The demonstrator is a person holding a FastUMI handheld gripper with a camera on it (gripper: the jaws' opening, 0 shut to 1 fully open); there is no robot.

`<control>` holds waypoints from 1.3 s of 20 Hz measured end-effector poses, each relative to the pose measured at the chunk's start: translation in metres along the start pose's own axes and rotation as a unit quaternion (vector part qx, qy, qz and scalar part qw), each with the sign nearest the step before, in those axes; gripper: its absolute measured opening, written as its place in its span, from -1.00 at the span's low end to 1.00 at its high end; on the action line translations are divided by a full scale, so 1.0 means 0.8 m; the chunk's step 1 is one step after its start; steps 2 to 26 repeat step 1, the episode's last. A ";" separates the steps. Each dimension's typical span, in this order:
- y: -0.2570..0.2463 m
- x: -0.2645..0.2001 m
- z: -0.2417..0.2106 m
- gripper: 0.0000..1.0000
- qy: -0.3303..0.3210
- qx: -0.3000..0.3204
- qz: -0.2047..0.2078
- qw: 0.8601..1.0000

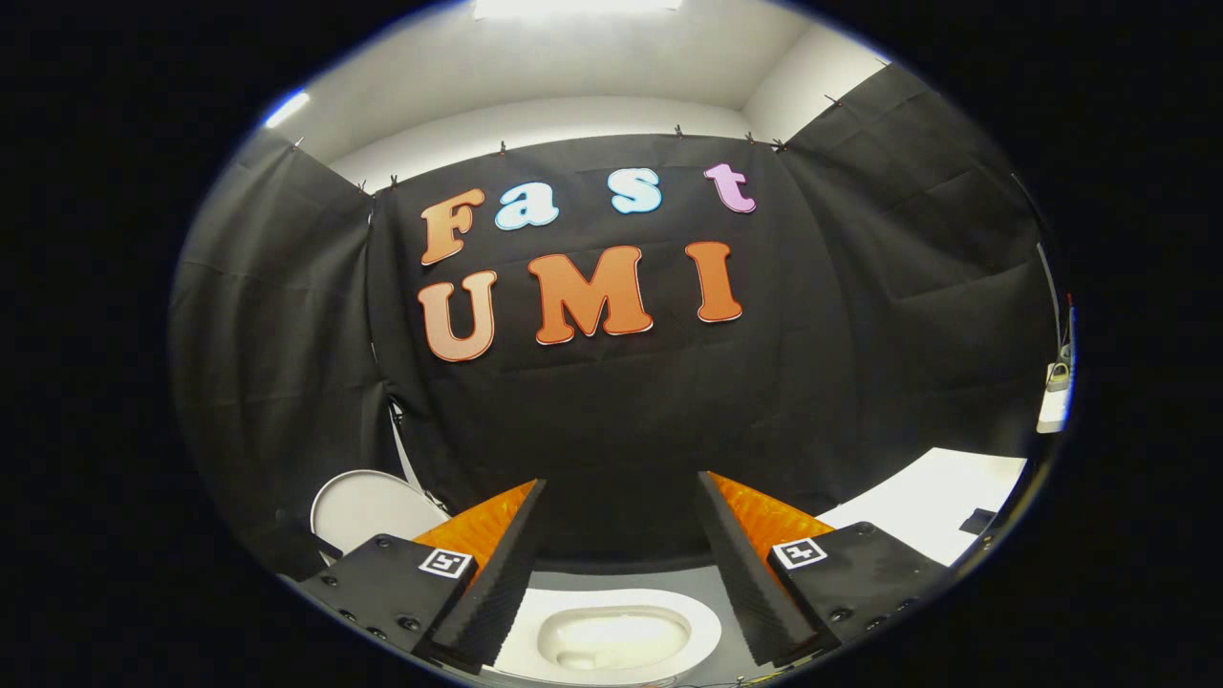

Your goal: Open the toilet lid.

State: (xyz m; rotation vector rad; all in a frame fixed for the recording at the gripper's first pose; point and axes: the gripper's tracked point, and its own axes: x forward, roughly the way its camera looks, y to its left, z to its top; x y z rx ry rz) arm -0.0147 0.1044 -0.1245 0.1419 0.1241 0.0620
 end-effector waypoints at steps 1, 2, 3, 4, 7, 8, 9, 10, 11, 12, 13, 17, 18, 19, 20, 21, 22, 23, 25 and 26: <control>0.002 0.002 0.000 0.97 0.000 0.004 0.001 1.000; 0.002 0.002 0.000 0.97 0.000 0.004 0.001 1.000; 0.002 0.002 0.000 0.97 0.000 0.004 0.001 1.000; 0.002 0.002 0.000 0.97 0.000 0.004 0.001 1.000; 0.002 0.002 0.000 0.97 0.000 0.004 0.001 1.000; 0.002 0.002 0.000 0.97 0.000 0.004 0.001 1.000; 0.002 0.002 0.000 0.97 0.000 0.004 0.001 1.000; 0.002 0.002 0.000 0.97 0.000 0.004 0.001 1.000; 0.002 0.002 0.000 0.97 0.000 0.004 0.001 1.000; 0.002 0.002 0.000 0.97 0.000 0.004 0.001 1.000; 0.002 0.002 0.000 0.97 0.000 0.004 0.001 1.000; 0.002 0.002 0.000 0.97 0.000 0.004 0.001 1.000; 0.002 0.002 0.000 0.97 0.000 0.004 0.001 1.000; 0.002 0.002 0.000 0.97 0.000 0.004 0.001 1.000; 0.002 0.002 0.000 0.97 0.000 0.004 0.001 1.000; 0.002 0.002 0.000 0.97 0.000 0.004 0.001 1.000; 0.002 0.002 0.000 0.97 0.000 0.004 0.001 1.000; 0.002 0.002 0.000 0.97 0.000 0.004 0.001 1.000; 0.002 0.002 0.000 0.97 0.000 0.004 0.001 1.000; 0.002 0.002 0.000 0.97 0.000 0.004 0.001 1.000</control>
